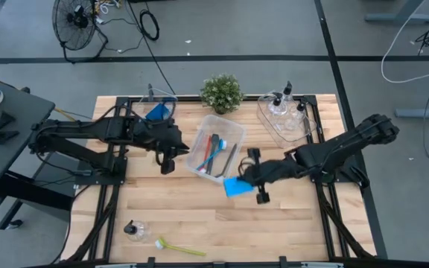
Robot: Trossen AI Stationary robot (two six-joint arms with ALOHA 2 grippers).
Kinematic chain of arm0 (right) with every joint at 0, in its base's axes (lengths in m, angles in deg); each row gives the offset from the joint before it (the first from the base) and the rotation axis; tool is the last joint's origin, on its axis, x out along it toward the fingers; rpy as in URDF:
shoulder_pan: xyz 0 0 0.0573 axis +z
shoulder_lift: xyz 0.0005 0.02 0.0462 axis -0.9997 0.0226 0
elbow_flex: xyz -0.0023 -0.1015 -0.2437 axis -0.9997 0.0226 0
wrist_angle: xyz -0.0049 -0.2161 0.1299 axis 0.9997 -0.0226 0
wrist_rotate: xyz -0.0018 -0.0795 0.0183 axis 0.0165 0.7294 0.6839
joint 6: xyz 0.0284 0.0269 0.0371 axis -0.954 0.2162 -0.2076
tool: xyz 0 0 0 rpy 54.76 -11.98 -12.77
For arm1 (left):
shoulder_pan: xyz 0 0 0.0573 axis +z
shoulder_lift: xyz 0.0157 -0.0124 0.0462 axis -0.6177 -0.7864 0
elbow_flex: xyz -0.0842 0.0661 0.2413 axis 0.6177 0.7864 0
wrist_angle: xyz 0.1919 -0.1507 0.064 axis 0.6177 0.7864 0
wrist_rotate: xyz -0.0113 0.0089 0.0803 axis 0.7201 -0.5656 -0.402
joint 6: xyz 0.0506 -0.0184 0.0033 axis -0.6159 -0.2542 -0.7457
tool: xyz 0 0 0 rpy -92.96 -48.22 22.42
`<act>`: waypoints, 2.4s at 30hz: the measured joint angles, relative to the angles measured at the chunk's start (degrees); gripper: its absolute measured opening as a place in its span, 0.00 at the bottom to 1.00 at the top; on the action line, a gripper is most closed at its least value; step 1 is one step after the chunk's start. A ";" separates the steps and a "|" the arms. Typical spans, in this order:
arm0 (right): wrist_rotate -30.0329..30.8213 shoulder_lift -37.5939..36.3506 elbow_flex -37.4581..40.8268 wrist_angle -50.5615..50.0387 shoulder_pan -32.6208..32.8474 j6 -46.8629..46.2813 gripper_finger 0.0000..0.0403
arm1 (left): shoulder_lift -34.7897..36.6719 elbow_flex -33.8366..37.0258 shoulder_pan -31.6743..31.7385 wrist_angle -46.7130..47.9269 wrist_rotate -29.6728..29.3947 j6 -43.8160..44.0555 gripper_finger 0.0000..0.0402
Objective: Pick & Place Kitchen Sink Supplies
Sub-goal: Put the blue sponge in the left transparent bin
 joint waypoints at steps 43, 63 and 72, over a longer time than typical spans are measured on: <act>30.59 -3.64 -0.09 54.62 -22.11 26.91 0.00 | 2.22 -0.02 15.78 -34.84 2.69 5.46 0.53; 29.19 2.67 -0.09 61.35 -23.57 25.79 0.00 | -3.80 -0.02 15.72 -47.00 -2.53 5.42 0.67; 29.06 3.02 -0.09 61.43 -23.57 25.89 0.00 | -7.04 -0.02 15.72 -48.94 -2.85 5.50 0.67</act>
